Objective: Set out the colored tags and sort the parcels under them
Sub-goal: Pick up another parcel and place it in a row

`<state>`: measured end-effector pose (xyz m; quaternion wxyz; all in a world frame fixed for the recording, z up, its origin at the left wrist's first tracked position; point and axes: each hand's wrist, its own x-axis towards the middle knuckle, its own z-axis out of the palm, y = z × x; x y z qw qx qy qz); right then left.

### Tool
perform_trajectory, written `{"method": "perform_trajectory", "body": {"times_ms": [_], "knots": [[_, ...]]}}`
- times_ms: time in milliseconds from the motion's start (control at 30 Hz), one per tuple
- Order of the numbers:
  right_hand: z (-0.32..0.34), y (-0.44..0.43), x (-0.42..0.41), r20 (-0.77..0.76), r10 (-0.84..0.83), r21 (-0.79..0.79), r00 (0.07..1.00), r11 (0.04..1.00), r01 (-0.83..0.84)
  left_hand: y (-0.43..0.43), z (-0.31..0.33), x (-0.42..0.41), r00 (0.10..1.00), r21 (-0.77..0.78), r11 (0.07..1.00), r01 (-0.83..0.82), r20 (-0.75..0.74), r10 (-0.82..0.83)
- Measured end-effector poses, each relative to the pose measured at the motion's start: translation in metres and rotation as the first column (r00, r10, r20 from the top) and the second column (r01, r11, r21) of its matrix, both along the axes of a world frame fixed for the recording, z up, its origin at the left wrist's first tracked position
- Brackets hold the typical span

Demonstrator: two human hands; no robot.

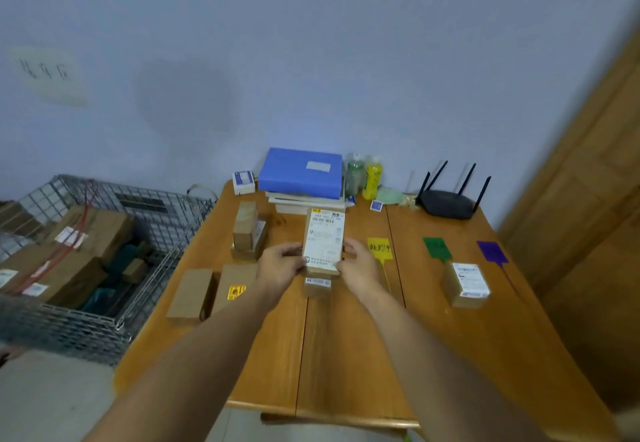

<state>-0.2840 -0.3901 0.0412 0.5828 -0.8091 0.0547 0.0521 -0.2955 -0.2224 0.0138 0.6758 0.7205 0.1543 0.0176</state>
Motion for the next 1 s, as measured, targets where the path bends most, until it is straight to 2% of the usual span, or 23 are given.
{"method": "perform_trajectory", "body": {"times_ms": [300, 533, 867, 1000], "knots": [[-0.130, -0.006, -0.017, -0.214, 0.008, -0.068, 0.977, 0.997, -0.023, -0.003, -0.134, -0.021, 0.974, 0.003, 1.000, 0.004, -0.227, -0.003], [-0.198, -0.003, -0.034, -0.336, 0.036, -0.058, 0.941, 0.997, -0.059, -0.007, -0.201, -0.048, 0.940, -0.006, 1.000, -0.018, -0.342, 0.015], [-0.214, -0.005, -0.038, -0.401, 0.044, -0.014, 0.915, 0.998, -0.054, -0.009, -0.220, -0.053, 0.926, 0.011, 0.999, -0.035, -0.376, 0.036], [-0.203, -0.005, -0.037, -0.424, 0.069, -0.028, 0.903, 0.996, -0.089, -0.013, -0.207, -0.051, 0.922, 0.106, 0.994, 0.006, -0.385, 0.035]]}}
